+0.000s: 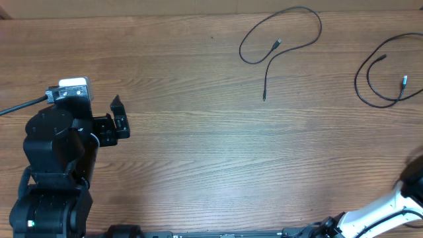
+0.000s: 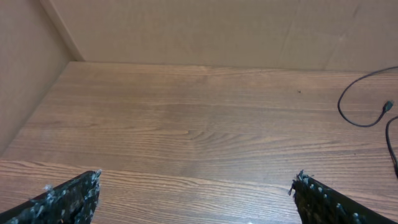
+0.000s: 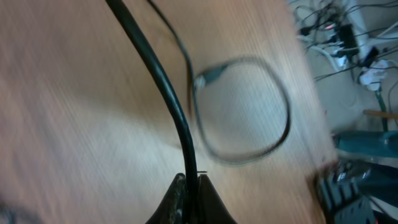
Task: Untangle cables
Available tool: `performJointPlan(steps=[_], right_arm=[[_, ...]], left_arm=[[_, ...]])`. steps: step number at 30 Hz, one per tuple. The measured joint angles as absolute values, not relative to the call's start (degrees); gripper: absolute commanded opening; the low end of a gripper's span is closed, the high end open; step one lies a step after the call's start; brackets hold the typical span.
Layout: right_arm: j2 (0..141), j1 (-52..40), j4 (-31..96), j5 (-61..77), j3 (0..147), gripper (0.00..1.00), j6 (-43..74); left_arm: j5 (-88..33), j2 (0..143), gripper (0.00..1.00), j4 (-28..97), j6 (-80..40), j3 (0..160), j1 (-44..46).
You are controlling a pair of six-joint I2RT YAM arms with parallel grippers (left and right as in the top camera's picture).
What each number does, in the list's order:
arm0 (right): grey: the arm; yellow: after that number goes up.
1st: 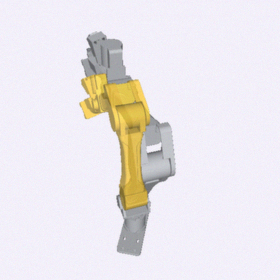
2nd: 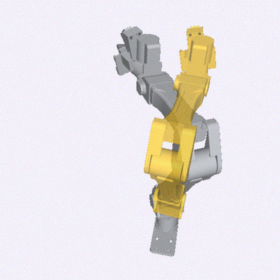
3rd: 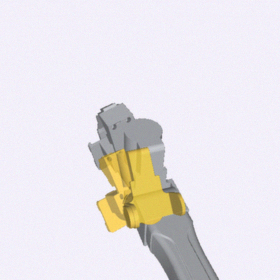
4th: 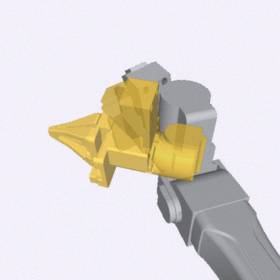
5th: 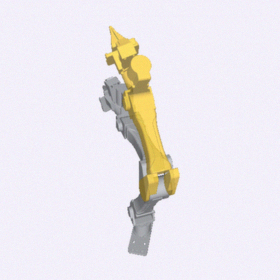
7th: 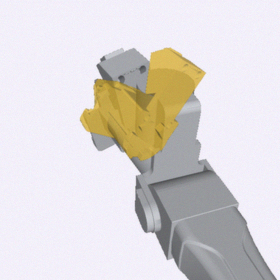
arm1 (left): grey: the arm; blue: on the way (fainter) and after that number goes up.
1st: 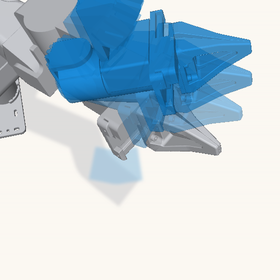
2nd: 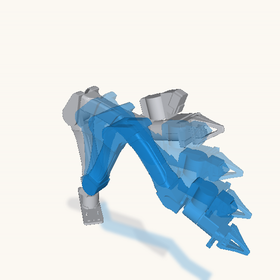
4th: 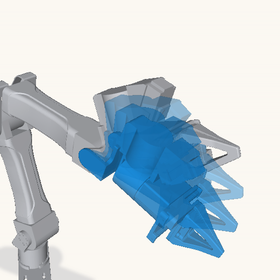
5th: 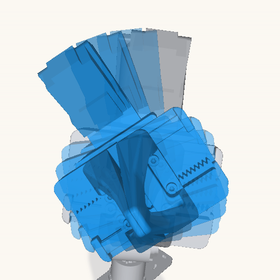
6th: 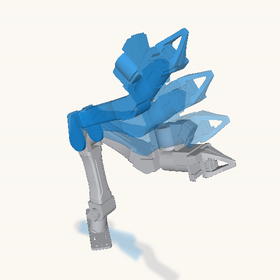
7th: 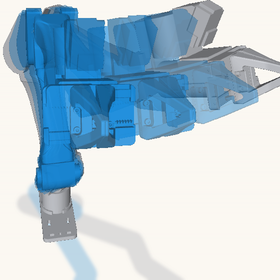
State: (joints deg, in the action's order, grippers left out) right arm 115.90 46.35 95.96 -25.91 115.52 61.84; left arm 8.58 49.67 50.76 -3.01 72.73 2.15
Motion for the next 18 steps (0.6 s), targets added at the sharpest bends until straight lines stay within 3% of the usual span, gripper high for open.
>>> performJointPlan(steps=[5,12,18], right_arm=[[115.9,51.53,86.26,-28.6,111.37,0.04,59.92],[116.27,52.6,58.81,-20.86,95.5,0.05,56.45],[116.36,48.93,49.32,-13.39,87.74,0.4,55.11]], left_arm=[[8.6,49.67,1.0,50.57,-3.03,72.73,2.15],[8.58,49.67,1.0,50.41,-3.01,72.73,2.15],[8.58,49.67,1.0,50.11,-3.03,72.73,2.15]])
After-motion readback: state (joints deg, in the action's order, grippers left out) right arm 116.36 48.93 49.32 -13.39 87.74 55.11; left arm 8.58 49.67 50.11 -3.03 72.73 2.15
